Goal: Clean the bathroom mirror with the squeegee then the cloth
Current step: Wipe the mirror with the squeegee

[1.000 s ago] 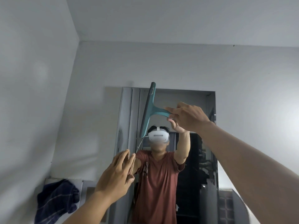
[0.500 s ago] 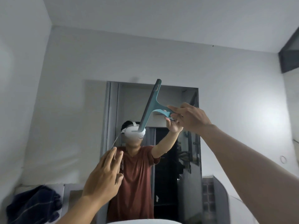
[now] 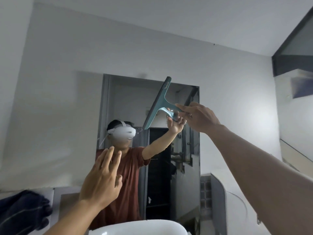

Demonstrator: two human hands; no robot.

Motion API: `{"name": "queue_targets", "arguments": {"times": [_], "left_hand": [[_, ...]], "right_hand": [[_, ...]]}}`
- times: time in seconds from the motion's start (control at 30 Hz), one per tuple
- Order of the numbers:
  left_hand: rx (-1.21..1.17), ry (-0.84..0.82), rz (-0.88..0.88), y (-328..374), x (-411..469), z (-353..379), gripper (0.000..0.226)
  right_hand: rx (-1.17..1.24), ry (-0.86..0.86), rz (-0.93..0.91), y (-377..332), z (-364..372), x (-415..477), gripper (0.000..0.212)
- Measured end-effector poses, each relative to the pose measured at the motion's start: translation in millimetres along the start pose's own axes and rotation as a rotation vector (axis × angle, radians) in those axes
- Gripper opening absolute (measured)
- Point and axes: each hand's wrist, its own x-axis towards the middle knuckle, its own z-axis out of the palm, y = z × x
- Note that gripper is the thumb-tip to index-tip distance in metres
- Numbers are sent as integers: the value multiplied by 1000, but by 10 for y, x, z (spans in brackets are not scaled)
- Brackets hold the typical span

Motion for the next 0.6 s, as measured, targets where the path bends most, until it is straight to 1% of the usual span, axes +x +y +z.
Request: {"name": "queue_targets", "arguments": {"times": [0.13, 0.2, 0.47, 0.6], "left_hand": [[-3, -16, -24, 38, 21, -55, 93], [0, -21, -22, 44, 17, -60, 95], [-25, -63, -11, 50, 43, -118, 99], [-45, -71, 4, 23, 37, -125, 99]], "right_hand": [[58, 18, 123, 238, -14, -62, 41], [77, 33, 144, 297, 18, -114, 41], [148, 81, 237, 196, 121, -271, 41], [205, 104, 342, 272, 126, -364, 43]]}}
